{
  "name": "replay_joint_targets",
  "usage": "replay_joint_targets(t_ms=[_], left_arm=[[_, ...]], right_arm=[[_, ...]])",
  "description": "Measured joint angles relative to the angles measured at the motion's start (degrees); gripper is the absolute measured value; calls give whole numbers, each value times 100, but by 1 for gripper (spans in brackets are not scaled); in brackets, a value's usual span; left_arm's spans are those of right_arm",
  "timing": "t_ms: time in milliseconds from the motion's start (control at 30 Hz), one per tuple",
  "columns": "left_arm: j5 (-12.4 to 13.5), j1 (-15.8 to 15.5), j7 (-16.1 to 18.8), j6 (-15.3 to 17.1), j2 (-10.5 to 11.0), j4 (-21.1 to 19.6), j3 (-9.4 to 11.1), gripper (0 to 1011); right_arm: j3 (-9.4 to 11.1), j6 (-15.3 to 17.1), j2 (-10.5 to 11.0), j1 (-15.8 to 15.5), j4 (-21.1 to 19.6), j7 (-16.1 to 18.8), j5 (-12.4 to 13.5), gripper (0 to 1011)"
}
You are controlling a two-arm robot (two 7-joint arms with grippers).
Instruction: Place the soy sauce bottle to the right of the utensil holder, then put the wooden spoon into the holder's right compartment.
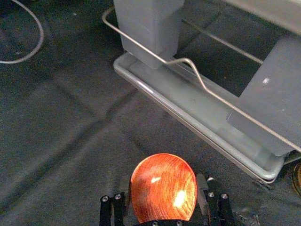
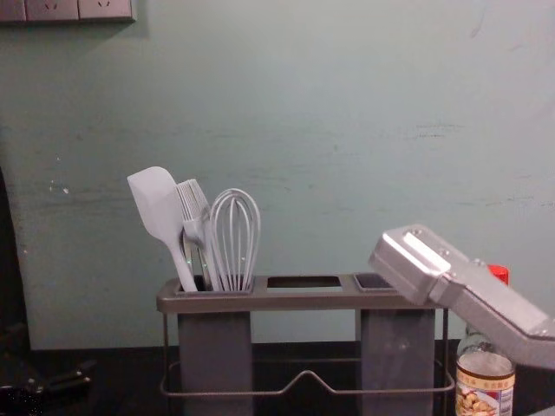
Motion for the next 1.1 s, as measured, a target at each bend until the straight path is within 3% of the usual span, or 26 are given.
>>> replay_joint_targets(t_ms=[200,400,533,567,633,733,833,967,1100], left_arm=[[0,0,0,0,0,0,0,1005],[0,0,0,0,0,0,0,1005],[0,0,0,0,0,0,0,1005],[0,0,0,0,0,0,0,1005],[0,0,0,0,0,0,0,1005],[0,0,0,0,0,0,0,1005],[0,0,0,0,0,0,0,1005],[0,0,0,0,0,0,0,1005],[0,0,0,0,0,0,0,1005]], right_arm=[[59,27,161,-140,-425,57,33,837],[256,-105,336,-427,-960,63,133,837],[494,-622,422,-790,-1287,-9,286,837],[612,-997,446,-992,-1407,-84,362,837],[715,-1330,466,-1189,-1505,-154,418,837],[964,-2238,493,-1625,-1644,-323,592,838],[1102,-2821,524,-1847,-1658,-380,721,837],[1191,-3198,571,-1968,-1610,-416,847,837],[1203,-3243,606,-1977,-1562,-441,889,837]])
